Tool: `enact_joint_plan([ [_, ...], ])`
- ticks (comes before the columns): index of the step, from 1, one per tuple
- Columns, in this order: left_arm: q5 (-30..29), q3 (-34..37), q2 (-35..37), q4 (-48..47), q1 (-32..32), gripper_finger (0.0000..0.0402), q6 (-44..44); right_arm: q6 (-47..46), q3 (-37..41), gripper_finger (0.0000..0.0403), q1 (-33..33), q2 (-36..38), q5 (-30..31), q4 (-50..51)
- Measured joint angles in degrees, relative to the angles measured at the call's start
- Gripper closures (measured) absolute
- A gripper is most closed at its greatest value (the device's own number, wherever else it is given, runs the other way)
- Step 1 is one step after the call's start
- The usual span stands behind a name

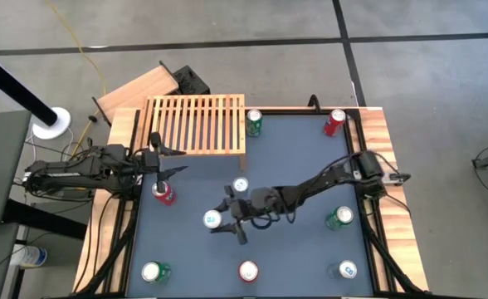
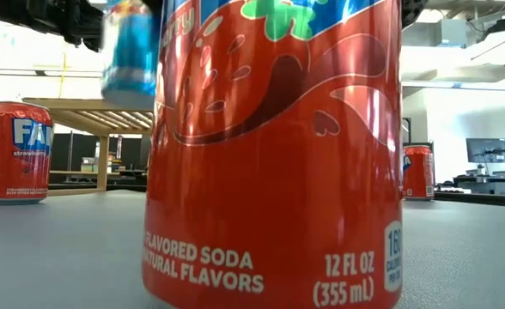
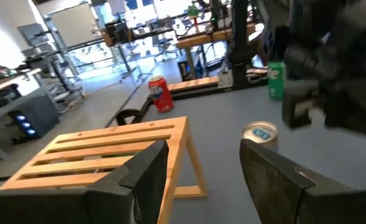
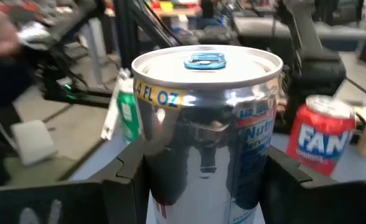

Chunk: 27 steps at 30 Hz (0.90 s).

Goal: Place canned beverage on shelf
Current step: Put the top blue soda can on the shelf

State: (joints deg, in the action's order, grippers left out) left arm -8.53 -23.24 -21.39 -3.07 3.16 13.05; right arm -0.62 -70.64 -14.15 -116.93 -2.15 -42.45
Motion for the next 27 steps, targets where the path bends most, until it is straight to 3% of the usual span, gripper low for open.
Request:
enact_joint_plan([
  [8, 4.2, 0.0, 0.0, -0.7, 0.0, 0.0209, -4.1, 0.3, -3.6, 0.0195, -1.2, -6.8, 11.3, -0.1],
  [17, 5.7, 0.0, 0.0, -2.9, -0.1, 0.0209, -6.4, -3.9, -3.6, 0.0195, -0.6, -11.1, 14.8, -1.8],
  [27, 14.1, 0.0, 0.0, -3.7, -0.1, 0.0209, -8.4, -3.6, -3.6, 0.0179, -0.7, -11.8, 14.8, -1.6],
])
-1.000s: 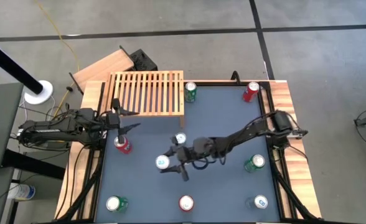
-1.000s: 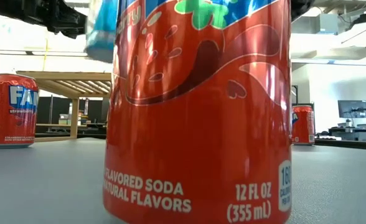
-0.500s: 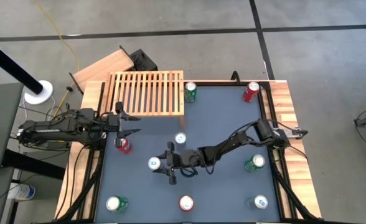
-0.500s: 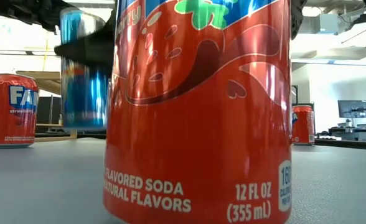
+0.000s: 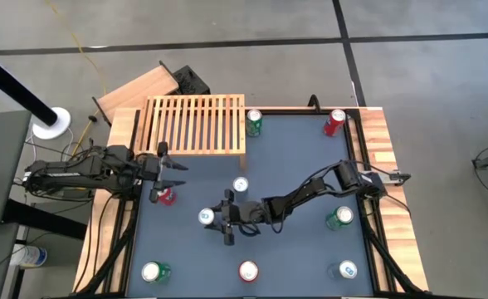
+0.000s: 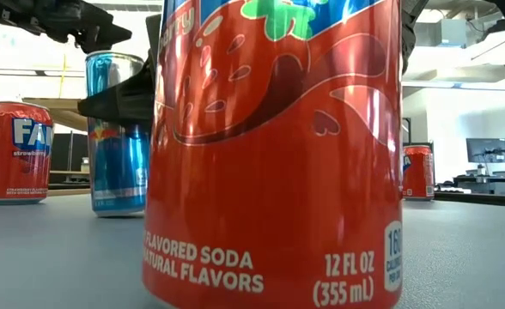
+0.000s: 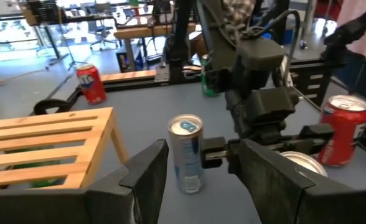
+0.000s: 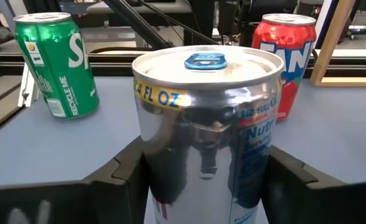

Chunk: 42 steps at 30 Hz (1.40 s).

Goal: Place canned beverage on shelf
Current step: Put the top blue soda can on the shelf

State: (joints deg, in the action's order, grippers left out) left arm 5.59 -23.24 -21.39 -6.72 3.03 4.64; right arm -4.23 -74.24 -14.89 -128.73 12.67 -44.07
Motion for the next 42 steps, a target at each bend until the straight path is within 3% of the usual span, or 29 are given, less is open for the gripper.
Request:
enact_joint_plan([
  [8, 0.1, 0.0, 0.0, -0.4, 0.0, 0.0209, -0.4, 0.2, 0.0, 0.0132, 0.0, 0.1, -0.3, 0.1],
  [22, 0.1, 0.0, 0.0, -0.4, 0.0, 0.0209, -1.0, 4.5, 0.0, 0.0126, -0.1, 2.8, -0.6, 4.0],
  [28, -0.2, 0.0, 0.0, -0.4, 0.0, 0.0209, -1.1, 5.6, 0.0, 0.0126, -0.1, 7.8, -0.7, 11.1],
  [34, -0.2, 0.0, -0.8, -0.2, 0.0, 0.0209, -3.2, 13.7, 0.0, 0.0126, -0.1, 14.8, -0.7, 15.2],
  [42, 0.2, 0.0, -7.9, 1.5, -0.9, 0.0209, -9.5, 20.4, 0.0, 0.0126, -0.1, 29.1, -0.8, 36.9],
])
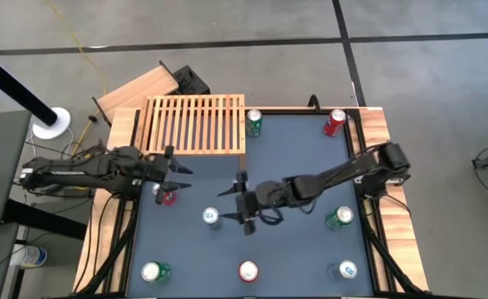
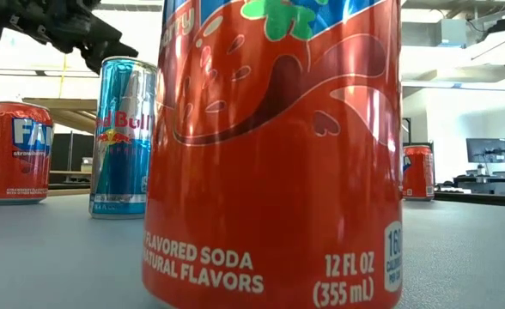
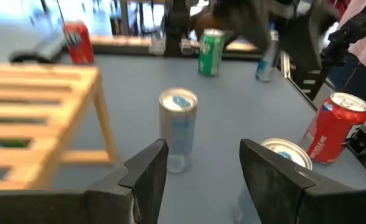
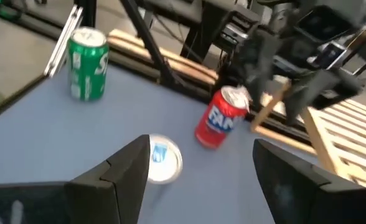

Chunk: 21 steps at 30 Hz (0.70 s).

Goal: Place canned beverage on shelf
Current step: Put the top blue soda can on the shelf

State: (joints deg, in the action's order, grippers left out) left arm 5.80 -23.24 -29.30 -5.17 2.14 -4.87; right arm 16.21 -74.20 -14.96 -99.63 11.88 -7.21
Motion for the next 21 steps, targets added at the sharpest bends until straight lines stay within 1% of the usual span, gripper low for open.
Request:
enact_joint_plan([
  [4, 0.5, 0.0, -5.7, 5.6, -2.7, 0.0209, -3.3, 0.5, 0.6, 0.0126, 0.0, 6.6, 0.0, 11.0],
  [6, 0.5, 0.0, -8.8, 9.6, -4.5, 0.0209, -4.0, -0.8, 0.6, 0.0126, 0.0, 9.6, 0.0, 17.2],
  [7, 0.8, 0.0, -10.1, 11.2, -5.6, 0.0209, -3.9, -2.0, 0.6, 0.0126, 0.0, 10.9, 0.0, 20.1],
  [10, 4.4, -0.6, -13.9, 14.0, -8.7, 0.0209, -1.5, -7.5, 0.6, 0.0126, -1.0, 14.3, 0.1, 27.9],
  [12, 5.8, -1.8, -15.8, 13.7, -10.7, 0.0209, -0.5, -11.2, 0.6, 0.0126, -2.3, 15.7, 0.1, 30.2],
  [14, 5.8, -3.0, -17.7, 13.6, -12.6, 0.0209, -0.3, -14.2, 0.6, 0.0126, -3.9, 16.6, 1.1, 31.4],
  [17, 4.1, -4.9, -20.5, 13.5, -15.3, 0.0209, 1.2, -16.1, 0.6, 0.0126, -6.8, 16.6, 6.4, 31.2],
  [21, 0.5, -7.8, -23.6, 11.7, -19.9, 0.0209, 5.8, -17.4, 0.6, 0.0127, -10.3, 15.3, 17.9, 31.3],
])
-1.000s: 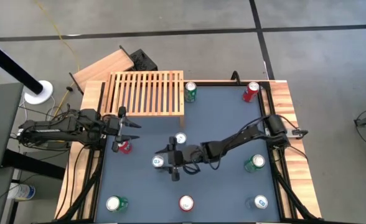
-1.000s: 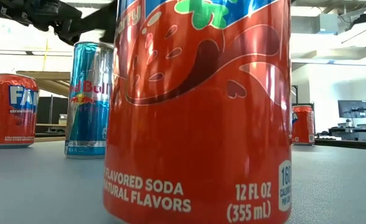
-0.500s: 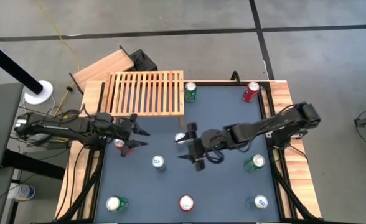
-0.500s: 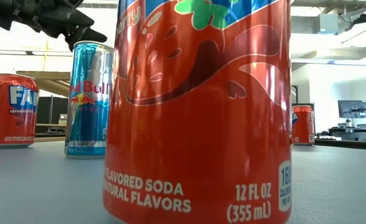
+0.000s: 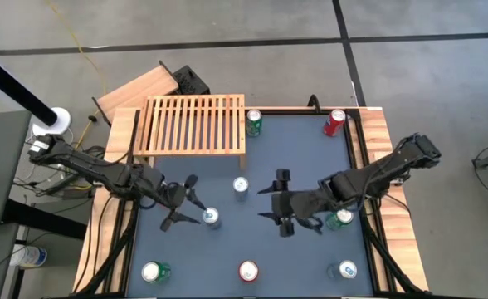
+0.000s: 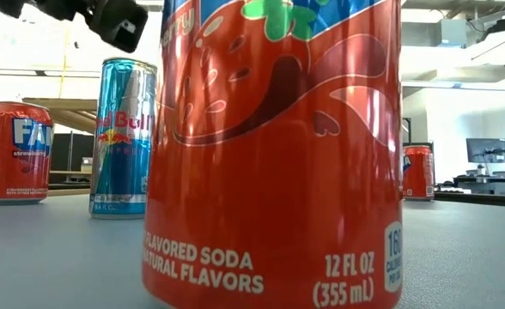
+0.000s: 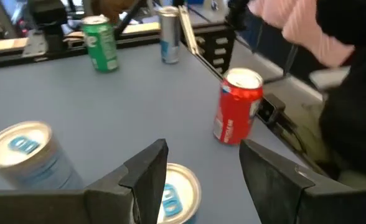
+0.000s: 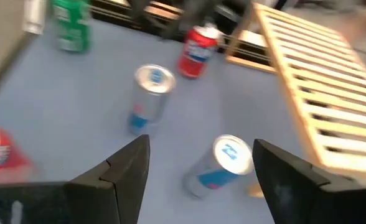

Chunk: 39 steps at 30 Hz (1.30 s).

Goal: Place canned beverage on shelf
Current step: Put the top blue soda can on the shelf

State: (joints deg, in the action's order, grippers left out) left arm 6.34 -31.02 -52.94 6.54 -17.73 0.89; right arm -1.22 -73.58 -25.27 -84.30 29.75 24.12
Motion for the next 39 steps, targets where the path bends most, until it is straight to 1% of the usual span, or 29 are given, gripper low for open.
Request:
enact_joint_plan([
  [3, -4.8, -1.7, -1.6, -2.4, -3.0, 0.0208, 2.5, -2.3, 0.0, 0.0127, -1.8, -1.2, 8.3, 0.9],
  [5, -7.4, -2.7, -2.4, -3.8, -4.3, 0.0203, 2.4, -3.6, 0.0, 0.0127, -2.6, -2.0, 12.2, 1.8],
  [7, -9.6, -3.9, -2.6, -5.4, -5.3, 0.0193, 0.6, -3.9, 0.0, 0.0127, -3.0, -2.7, 14.4, 2.5],
  [8, -10.4, -4.6, -2.6, -6.4, -5.6, 0.0185, -0.1, -3.9, 0.0, 0.0127, -3.2, -3.1, 15.2, 3.0],
  [12, -11.8, -6.6, -2.5, -7.7, -6.7, 0.0150, -0.5, -4.7, 0.0, 0.0127, -2.9, -3.1, 15.4, 6.0],
  [16, -13.2, -6.9, -2.8, -7.6, -7.0, 0.0114, -0.5, -8.1, 0.0, 0.0127, -1.9, -2.2, 15.4, 13.3],
  [19, -15.5, -6.9, -3.7, -8.4, -6.9, 0.0097, 0.4, -9.3, 3.0, 0.0127, -0.7, 0.1, 15.4, 13.6],
  [21, -15.8, -6.9, -3.8, -7.5, -6.9, 0.0093, 2.0, -9.3, 7.6, 0.0127, 0.1, 2.9, 15.4, 10.3],
  [24, -15.4, -6.9, -3.8, -6.1, -7.4, 0.0092, 1.7, -9.5, 17.5, 0.0127, 0.7, 9.4, 15.4, 1.5],
  [28, -15.8, -6.9, -3.6, -5.6, -9.0, 0.0091, 1.3, -9.5, 31.9, 0.0127, 0.7, 19.8, 15.4, -15.8],
  [31, -16.1, -6.9, -3.9, -5.7, -10.7, 0.0091, 0.6, -9.3, 40.2, 0.0127, 0.2, 25.3, 14.2, -29.7],
  [33, -16.6, -6.9, -4.6, -5.7, -11.6, 0.0091, 1.1, -7.9, 44.0, 0.0127, -0.4, 27.1, 13.8, -37.2],
  [35, -18.1, -6.9, -5.8, -5.8, -12.4, 0.0091, 1.7, -5.8, 46.7, 0.0127, -0.8, 27.9, 13.7, -41.5],
  [36, -19.0, -6.9, -6.5, -5.8, -12.7, 0.0091, 2.0, -4.8, 47.4, 0.0127, -0.8, 27.9, 13.6, -43.0],
  [39, -20.5, -6.9, -9.1, -5.8, -12.8, 0.0091, 2.9, -4.3, 47.9, 0.0127, 0.2, 27.7, 13.6, -43.2],
])
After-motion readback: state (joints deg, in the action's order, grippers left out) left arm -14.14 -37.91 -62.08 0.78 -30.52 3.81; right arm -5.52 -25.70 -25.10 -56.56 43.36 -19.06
